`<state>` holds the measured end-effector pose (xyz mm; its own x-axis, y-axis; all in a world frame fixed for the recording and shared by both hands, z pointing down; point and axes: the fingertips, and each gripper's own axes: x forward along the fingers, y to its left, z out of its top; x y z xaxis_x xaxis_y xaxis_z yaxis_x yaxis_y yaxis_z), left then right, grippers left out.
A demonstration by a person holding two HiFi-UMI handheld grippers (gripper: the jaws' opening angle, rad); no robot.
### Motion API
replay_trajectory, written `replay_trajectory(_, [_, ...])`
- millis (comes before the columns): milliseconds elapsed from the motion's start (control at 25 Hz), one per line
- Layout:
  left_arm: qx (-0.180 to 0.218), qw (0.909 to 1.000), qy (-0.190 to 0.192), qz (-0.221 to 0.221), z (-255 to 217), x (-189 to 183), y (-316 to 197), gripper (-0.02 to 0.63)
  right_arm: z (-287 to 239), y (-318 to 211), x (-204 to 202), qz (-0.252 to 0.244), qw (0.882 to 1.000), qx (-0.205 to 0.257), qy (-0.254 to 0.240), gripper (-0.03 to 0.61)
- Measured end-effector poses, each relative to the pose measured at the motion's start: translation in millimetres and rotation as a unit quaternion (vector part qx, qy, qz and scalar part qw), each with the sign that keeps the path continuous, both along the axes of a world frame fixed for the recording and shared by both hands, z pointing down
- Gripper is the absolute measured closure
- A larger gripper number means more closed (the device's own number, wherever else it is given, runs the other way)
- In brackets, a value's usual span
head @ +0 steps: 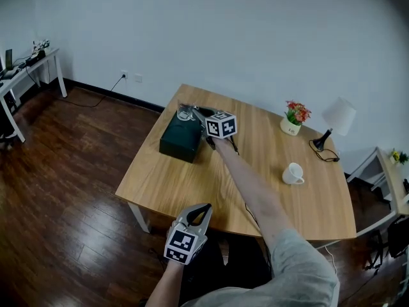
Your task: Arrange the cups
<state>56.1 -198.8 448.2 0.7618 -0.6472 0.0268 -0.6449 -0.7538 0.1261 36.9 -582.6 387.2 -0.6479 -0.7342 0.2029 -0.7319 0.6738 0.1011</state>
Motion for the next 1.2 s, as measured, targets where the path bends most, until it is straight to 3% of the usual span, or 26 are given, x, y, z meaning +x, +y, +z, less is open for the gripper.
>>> replay_trajectory(280, [0.005, 0.9999, -0.012, -0.004, 4.1, -2.3, -2.3, 0.609, -7.3, 5.7, 14.3, 0.025, 0.998, 0.010, 0.052, 0.460])
replay_trajectory(440, [0.005, 0.9998, -0.019, 0.001, 5.2, 0.7, 0.9, 0.609, -17.2, 23.1, 26.0, 0.019, 0.998, 0.011, 0.062, 0.460])
replay_trajectory(600, [0.004, 0.9998, -0.021, 0.005, 6.1, 1.9, 4.1, 0.609, -38.6, 75.7, 38.8, -0.009, 0.998, 0.040, 0.037, 0.460])
replay_trajectory(760, [0.009, 0.9995, -0.027, 0.009, 3.0, 3.2, 7.2, 0.609, -57.4, 164.8, 64.1, -0.065, 0.995, 0.072, 0.005, 0.462])
replay_trajectory(920, [0.015, 0.9990, -0.040, 0.013, 3.6, 5.1, 10.1, 0.609, -57.8, 256.7, 121.9, -0.087, 0.990, 0.106, 0.009, 0.471])
replay_trajectory(1200, [0.029, 0.9971, -0.070, 0.007, 6.3, 2.0, 12.6, 0.609, -35.0, 346.2, 270.5, 0.033, 0.992, 0.123, -0.011, 0.511])
